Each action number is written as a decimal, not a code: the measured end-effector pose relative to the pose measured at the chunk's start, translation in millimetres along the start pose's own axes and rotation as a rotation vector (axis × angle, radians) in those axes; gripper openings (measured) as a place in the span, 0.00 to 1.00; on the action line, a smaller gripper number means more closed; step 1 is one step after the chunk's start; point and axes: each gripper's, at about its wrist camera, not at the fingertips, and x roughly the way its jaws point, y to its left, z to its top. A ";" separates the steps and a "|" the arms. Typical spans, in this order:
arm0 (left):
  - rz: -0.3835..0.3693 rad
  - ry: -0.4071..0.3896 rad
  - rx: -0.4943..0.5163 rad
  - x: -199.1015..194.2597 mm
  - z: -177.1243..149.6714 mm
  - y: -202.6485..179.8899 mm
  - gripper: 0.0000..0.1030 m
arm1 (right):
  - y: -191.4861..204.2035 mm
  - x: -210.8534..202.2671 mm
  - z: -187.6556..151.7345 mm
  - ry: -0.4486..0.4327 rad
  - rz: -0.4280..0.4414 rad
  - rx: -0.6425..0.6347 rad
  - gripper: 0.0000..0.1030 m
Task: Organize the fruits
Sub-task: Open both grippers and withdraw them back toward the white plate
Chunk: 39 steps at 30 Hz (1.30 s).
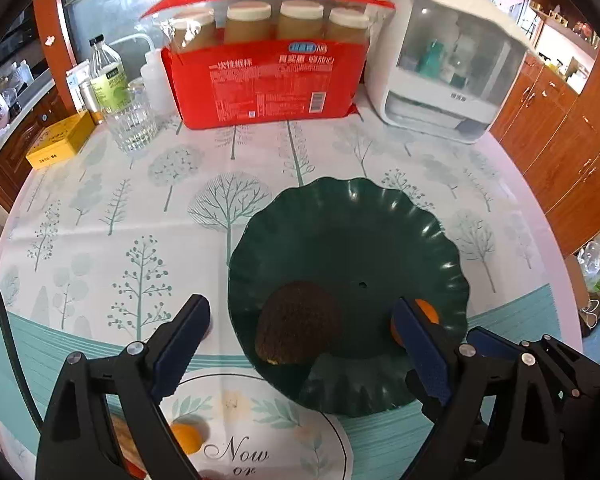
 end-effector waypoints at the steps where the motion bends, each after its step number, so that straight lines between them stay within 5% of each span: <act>1: -0.002 -0.007 0.000 -5.3 -0.6 1.0 0.90 | 1.1 -3.1 -0.8 -0.004 0.001 0.001 0.61; 12: -0.031 -0.079 0.028 -77.6 -12.6 23.3 0.90 | 22.2 -45.1 -16.8 -0.046 -0.009 0.059 0.61; 25: -0.043 -0.225 -0.022 -172.0 -48.3 92.5 0.90 | 73.0 -113.9 -32.7 -0.167 -0.057 0.125 0.61; 39: -0.080 -0.174 0.020 -208.8 -103.5 153.5 0.93 | 138.0 -138.4 -66.8 -0.210 -0.072 0.079 0.61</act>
